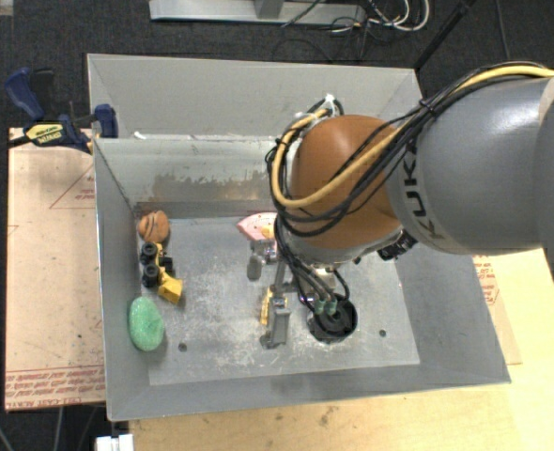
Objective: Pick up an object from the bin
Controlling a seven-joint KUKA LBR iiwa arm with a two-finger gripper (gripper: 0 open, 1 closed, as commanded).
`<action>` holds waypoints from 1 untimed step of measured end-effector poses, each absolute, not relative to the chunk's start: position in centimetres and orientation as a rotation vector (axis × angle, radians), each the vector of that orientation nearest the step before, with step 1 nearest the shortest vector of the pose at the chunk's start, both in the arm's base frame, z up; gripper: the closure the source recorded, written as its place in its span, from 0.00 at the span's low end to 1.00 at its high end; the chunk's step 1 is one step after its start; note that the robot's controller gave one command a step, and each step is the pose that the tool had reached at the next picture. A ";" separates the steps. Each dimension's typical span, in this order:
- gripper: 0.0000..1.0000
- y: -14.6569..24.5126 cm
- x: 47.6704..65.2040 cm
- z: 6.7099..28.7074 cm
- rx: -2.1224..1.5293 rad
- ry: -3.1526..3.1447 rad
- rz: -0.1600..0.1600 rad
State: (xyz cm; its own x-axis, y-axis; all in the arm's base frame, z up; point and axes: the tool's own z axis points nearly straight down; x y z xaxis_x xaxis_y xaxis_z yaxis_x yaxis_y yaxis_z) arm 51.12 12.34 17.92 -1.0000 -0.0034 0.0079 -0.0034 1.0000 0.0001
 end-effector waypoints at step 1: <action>0.00 12.3 51.3 18.4 0.000 -3.142 -0.002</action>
Offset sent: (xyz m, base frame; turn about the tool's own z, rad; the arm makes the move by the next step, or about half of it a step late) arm 0.0150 -0.0512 -0.0351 -0.0037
